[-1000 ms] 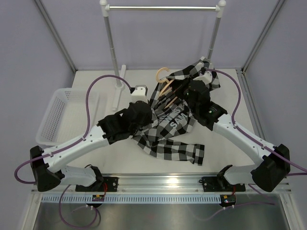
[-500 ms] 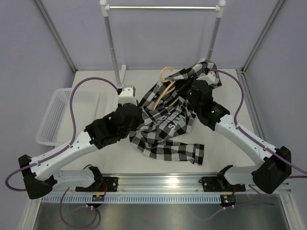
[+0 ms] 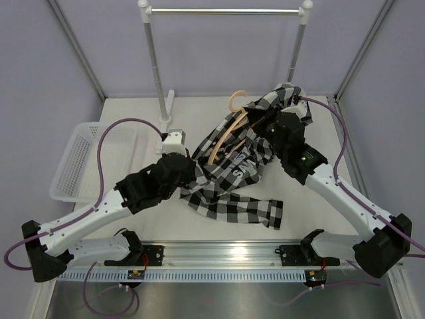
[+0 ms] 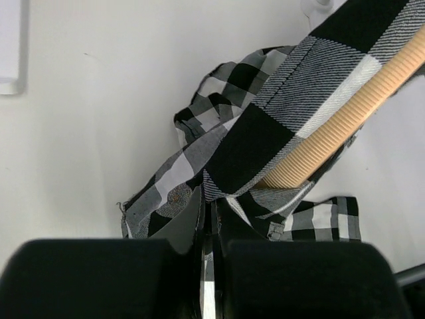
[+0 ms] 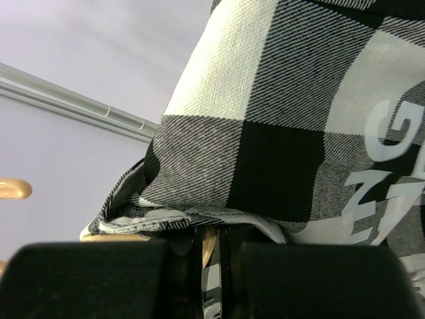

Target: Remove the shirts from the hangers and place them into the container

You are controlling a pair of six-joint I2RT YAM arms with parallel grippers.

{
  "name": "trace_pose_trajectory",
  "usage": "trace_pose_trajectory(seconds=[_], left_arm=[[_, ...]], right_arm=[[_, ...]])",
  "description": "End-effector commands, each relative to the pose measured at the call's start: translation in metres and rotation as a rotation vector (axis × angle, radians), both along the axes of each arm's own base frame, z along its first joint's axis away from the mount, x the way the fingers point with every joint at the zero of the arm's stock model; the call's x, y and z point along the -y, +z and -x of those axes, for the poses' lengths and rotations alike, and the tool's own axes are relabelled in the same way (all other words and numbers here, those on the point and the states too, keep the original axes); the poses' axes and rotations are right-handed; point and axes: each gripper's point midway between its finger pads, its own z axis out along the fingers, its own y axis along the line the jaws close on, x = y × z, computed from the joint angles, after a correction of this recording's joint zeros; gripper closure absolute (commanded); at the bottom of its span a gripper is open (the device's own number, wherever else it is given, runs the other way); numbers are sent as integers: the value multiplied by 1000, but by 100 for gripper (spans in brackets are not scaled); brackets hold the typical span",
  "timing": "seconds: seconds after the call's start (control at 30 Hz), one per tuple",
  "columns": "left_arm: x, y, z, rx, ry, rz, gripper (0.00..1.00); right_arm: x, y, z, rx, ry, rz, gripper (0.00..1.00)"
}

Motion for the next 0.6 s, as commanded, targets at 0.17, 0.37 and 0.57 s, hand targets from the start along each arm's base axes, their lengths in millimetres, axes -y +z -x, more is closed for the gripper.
trace_pose_trajectory(seconds=[0.17,0.37,0.57], left_arm=[[20,-2,11,-28,-68,104,100],[17,-24,5,-34,-24,85,100],[-2,-23,-1,23,42,81,100]], right_arm=[[11,58,-3,155,-44,-200,100],[8,79,7,198,4,-237,100],[16,97,21,227,27,-246,100]])
